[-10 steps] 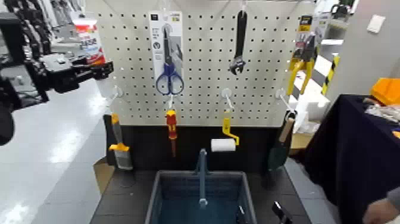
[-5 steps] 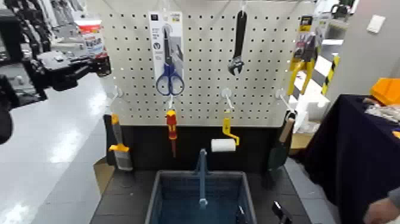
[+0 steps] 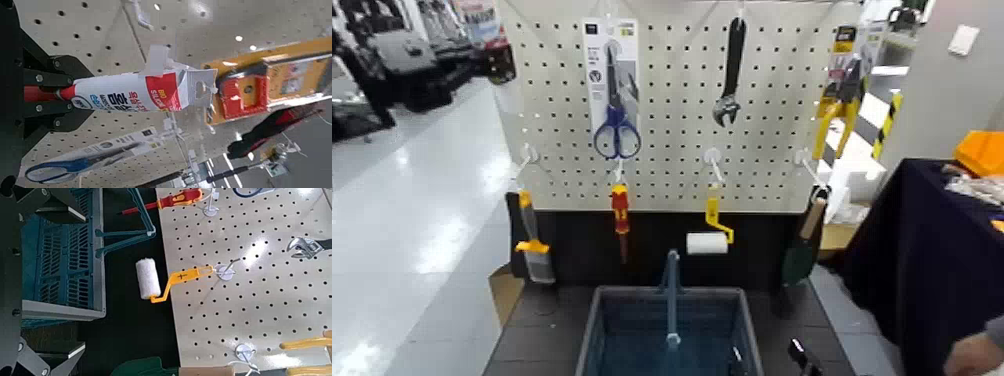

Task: Put the red glue tube into the crate.

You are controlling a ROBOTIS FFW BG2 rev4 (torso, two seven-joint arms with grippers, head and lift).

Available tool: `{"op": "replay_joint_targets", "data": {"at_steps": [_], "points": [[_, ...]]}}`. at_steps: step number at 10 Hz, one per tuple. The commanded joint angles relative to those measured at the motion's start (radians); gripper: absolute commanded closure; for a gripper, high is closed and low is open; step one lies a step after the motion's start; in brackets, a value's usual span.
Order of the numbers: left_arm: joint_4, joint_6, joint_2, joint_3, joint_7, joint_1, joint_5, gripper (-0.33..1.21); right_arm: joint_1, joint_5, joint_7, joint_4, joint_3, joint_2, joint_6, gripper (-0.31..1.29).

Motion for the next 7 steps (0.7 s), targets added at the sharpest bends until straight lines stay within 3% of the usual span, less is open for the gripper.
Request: {"op": "replay_joint_targets", "data": {"at_steps": [1,5,7], "points": [[-0.047,0.013,-0.007,-0.001,0.003,0.012,0.008,1.05,0.001,-0.002,0.000,-0.003,-0.001,-0.002,0.001,0.17],[-0.047,0.013,-0.019,-0.021,0.015,0.035,0.045,1.05,0.001,-0.002,0.000,-0.003,-0.001,-0.002,0.003,0.17],[-0.053,0.014,-0.047,-0.050,0.027,0.071,0.076,1.05,0.003,-0.002,0.000,-0.003,-0.002,-0.001,0.006,0.17]]}}
